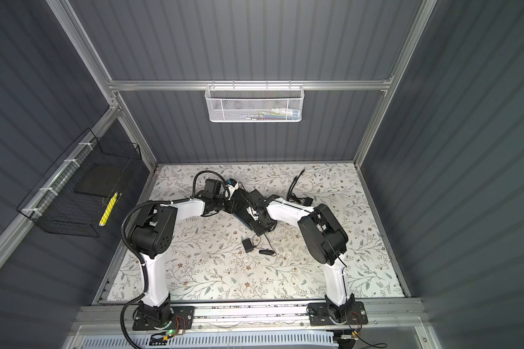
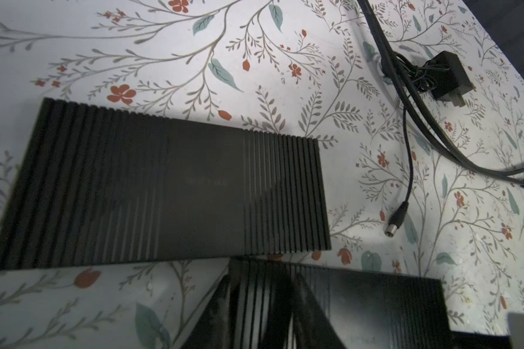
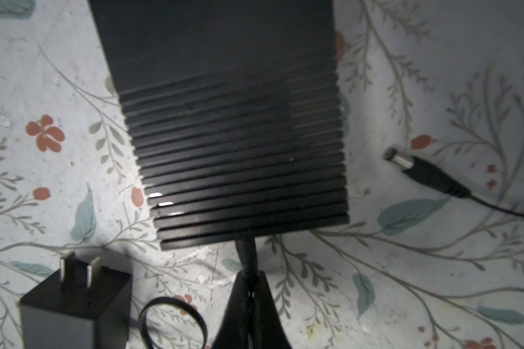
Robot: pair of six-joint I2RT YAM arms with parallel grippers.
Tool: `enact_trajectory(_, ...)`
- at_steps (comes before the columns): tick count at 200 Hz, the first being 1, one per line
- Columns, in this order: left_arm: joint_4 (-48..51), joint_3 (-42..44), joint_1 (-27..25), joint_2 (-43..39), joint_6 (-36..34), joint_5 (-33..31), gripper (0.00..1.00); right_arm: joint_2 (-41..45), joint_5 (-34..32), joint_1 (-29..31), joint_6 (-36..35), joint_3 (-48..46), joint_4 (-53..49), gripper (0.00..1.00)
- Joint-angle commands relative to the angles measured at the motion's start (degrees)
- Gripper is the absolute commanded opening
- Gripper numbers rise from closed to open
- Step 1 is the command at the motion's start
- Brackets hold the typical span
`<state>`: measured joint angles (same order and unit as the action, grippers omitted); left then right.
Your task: Insert the plug into the switch port
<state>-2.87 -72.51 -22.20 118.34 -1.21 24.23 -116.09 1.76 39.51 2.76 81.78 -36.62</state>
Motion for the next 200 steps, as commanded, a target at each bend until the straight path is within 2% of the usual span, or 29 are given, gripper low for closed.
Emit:
enact_trajectory(1,12.6,4.4,-4.5,3.3,-0.2,3.8,0.34,1.8,0.6,-0.5,1.0,4.5,10.3,0.00)
enact_trajectory(90,11.8,5.1,-5.0,3.2,0.2,4.4,0.34,0.7,1.5,-0.5,2.2,3.1,16.8,0.00)
enact_trajectory(200,10.0,5.7,-6.0,3.7,1.5,5.7,0.34,-1.8,2.1,-0.4,2.7,7.2,19.7,0.00)
